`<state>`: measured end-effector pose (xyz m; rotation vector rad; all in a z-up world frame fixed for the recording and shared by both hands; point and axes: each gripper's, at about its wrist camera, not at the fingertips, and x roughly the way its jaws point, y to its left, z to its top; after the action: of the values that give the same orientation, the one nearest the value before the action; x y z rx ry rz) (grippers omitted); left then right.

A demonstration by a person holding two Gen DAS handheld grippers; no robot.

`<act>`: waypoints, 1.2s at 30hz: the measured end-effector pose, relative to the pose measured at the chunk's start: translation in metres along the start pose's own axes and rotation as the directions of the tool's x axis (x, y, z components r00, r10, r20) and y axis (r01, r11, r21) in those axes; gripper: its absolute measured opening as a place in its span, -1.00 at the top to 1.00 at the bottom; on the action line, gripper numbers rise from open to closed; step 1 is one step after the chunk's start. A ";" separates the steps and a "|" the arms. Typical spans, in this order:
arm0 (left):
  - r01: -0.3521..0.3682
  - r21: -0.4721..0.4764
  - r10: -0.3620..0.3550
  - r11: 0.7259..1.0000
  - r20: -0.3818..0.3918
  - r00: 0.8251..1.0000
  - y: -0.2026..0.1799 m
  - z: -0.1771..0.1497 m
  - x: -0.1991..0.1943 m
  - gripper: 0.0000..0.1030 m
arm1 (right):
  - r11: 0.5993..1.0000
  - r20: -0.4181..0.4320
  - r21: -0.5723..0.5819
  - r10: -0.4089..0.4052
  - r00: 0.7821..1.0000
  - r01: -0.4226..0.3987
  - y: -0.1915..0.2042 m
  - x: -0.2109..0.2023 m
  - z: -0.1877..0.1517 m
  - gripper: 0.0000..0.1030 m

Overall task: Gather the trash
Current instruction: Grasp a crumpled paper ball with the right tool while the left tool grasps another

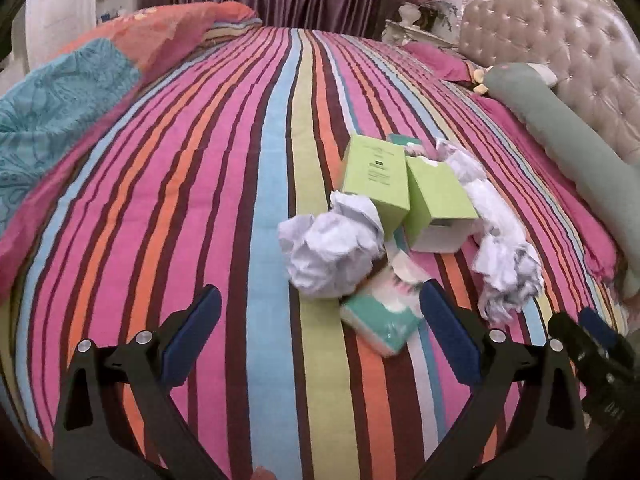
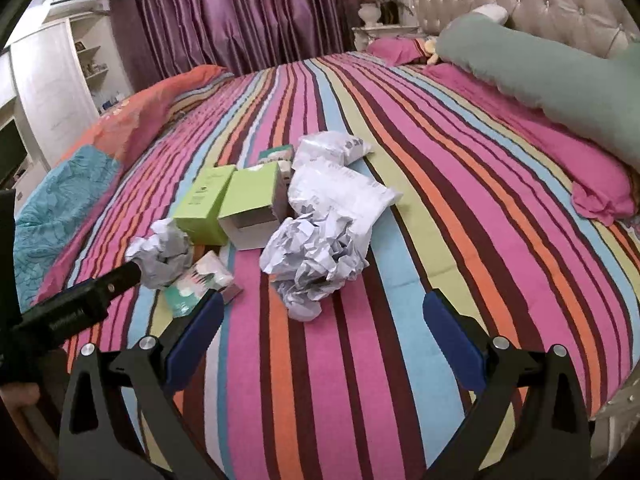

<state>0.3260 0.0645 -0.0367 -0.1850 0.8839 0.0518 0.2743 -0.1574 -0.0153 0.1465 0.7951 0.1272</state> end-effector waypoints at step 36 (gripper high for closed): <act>-0.046 -0.059 0.040 0.997 -0.101 0.994 0.015 0.018 0.061 -0.10 | 1.000 -0.069 -0.001 0.022 0.997 -0.023 -0.007 0.042 0.010 -0.22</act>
<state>0.3765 0.0803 -0.0746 -0.2277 0.9866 0.1111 0.3105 -0.1582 -0.0390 0.1497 0.8621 0.1550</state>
